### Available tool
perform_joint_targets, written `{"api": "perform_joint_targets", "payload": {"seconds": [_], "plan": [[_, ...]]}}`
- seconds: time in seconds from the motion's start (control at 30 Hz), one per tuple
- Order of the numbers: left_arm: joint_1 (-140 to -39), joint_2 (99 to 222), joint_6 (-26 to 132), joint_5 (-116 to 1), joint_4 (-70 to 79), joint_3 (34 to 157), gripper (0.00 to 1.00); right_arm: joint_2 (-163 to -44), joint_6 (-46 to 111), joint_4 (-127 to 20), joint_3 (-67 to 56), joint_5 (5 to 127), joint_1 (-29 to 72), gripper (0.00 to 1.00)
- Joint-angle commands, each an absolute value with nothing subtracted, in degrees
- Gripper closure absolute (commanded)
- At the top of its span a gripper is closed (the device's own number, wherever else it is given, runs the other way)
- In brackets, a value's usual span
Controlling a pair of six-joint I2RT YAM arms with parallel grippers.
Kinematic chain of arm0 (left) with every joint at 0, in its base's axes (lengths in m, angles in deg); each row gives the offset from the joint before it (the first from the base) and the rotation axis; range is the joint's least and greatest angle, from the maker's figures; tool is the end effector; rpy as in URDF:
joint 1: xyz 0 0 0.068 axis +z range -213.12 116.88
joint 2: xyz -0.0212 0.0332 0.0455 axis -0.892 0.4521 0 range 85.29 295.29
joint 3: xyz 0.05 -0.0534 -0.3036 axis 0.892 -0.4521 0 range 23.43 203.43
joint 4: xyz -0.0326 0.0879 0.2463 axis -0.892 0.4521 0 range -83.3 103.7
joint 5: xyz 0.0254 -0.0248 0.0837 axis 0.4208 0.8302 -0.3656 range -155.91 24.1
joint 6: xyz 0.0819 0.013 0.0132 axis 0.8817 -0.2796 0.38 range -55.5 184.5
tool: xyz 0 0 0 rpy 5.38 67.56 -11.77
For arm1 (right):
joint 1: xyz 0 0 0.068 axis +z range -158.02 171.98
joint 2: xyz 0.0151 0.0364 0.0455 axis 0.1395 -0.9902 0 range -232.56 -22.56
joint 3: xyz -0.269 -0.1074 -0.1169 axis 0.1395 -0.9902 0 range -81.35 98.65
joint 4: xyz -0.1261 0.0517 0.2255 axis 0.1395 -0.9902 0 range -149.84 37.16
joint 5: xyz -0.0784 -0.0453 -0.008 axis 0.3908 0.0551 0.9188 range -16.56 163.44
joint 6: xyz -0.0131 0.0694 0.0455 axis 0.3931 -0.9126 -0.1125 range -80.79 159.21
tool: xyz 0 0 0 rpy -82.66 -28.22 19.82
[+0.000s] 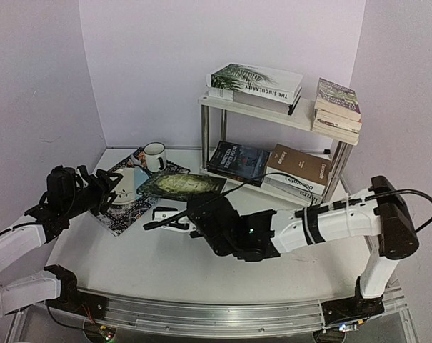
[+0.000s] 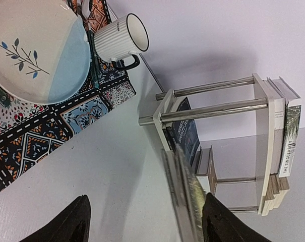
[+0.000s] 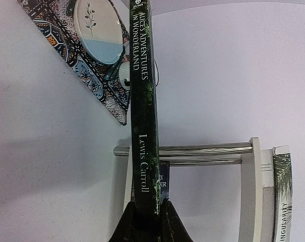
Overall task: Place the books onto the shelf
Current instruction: Place the book on the book pile on the shelf.
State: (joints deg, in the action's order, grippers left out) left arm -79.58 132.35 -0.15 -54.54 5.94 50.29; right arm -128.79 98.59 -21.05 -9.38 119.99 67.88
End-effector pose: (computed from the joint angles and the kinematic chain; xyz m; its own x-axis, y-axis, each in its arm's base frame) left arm 0.1907 -0.0713 0.2589 -0.5487 -0.7618 -0.3445 -0.0934 0.4653 -0.8802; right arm 0.1658 0.4406 0.3111 0.4165 -0.7709 -0.4819 -0.2587 0.4077 -0.8757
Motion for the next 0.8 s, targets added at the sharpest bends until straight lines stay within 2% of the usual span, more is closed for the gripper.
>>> {"api": "perform_joint_targets", "payload": {"seconds": [0.0,0.43,0.77], "plan": [[-79.2,132.4,2.1,-54.0,6.3,53.3,0.23,-120.0,103.4,-15.7,-9.7,122.1,67.1,1.00],[-79.2,131.7,2.5,-54.3,8.0,52.8,0.23,-110.6,107.0,-15.8,-15.8,119.0,57.6,1.00],[-79.2,131.6,2.5,-54.1,7.9,52.7,0.23,-110.4,107.9,-15.9,-15.6,117.0,49.0,1.00]]}}
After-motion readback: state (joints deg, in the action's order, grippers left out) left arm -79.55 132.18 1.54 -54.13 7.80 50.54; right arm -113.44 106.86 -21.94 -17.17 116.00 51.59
